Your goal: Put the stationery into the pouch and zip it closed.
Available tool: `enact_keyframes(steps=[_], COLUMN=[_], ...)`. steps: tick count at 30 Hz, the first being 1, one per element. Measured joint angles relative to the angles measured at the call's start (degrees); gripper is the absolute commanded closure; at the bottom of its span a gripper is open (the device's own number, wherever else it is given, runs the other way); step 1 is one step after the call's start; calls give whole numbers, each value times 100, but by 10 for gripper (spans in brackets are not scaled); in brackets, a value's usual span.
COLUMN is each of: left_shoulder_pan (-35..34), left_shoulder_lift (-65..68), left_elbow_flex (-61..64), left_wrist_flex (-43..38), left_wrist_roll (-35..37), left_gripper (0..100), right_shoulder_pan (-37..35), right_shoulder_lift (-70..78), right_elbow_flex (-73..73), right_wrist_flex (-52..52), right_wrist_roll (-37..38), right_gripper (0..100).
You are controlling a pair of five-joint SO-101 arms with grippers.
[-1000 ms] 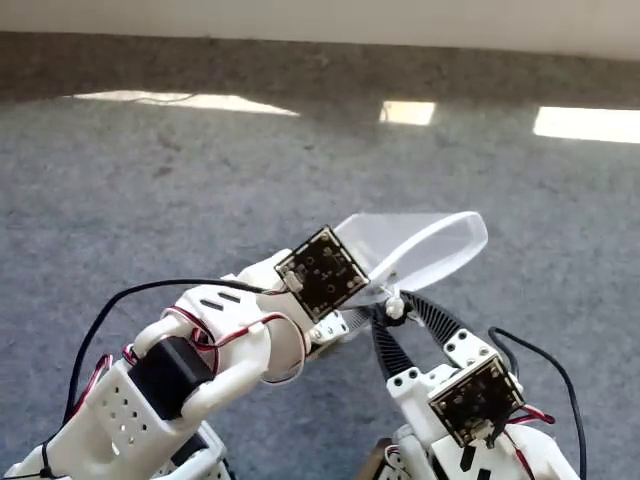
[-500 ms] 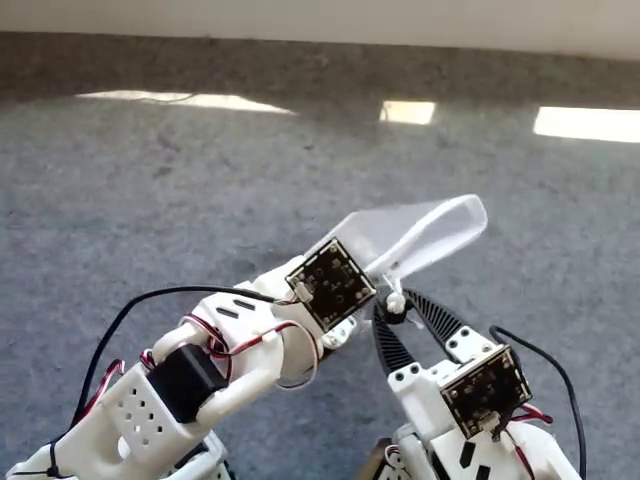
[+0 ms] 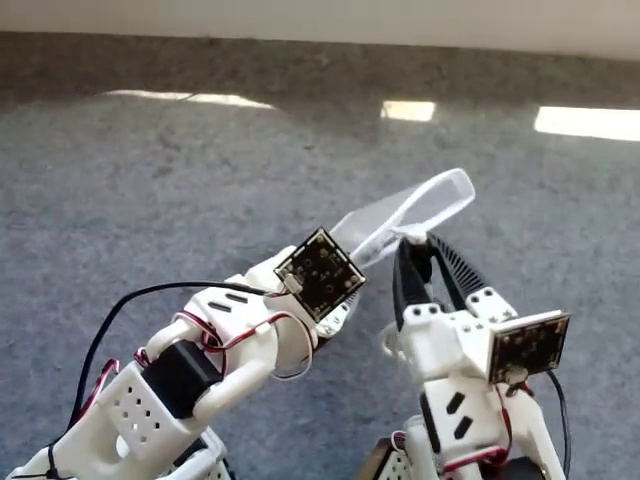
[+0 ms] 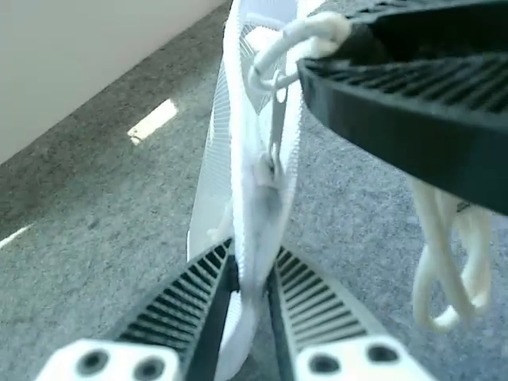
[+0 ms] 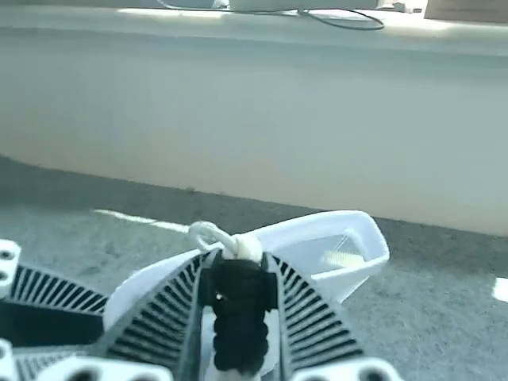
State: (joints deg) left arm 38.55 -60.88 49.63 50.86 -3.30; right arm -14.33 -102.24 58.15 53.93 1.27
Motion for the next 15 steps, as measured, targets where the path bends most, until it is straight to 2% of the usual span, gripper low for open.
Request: enact_keyframes(steps=[7, 15], left_shoulder_pan=[0, -88], left_shoulder_lift=[-132, -1371], left_elbow_flex=[123, 686], left_wrist_flex=[-9, 62], left_wrist_roll=[-9, 9], left_gripper=[996, 996], right_shoulder_pan=[422, 519], right_shoulder_lift=[0, 0], right_elbow_flex=[378, 765], right_wrist_flex=[-738, -1292], right_wrist_roll=[-158, -185], right_gripper=[995, 995])
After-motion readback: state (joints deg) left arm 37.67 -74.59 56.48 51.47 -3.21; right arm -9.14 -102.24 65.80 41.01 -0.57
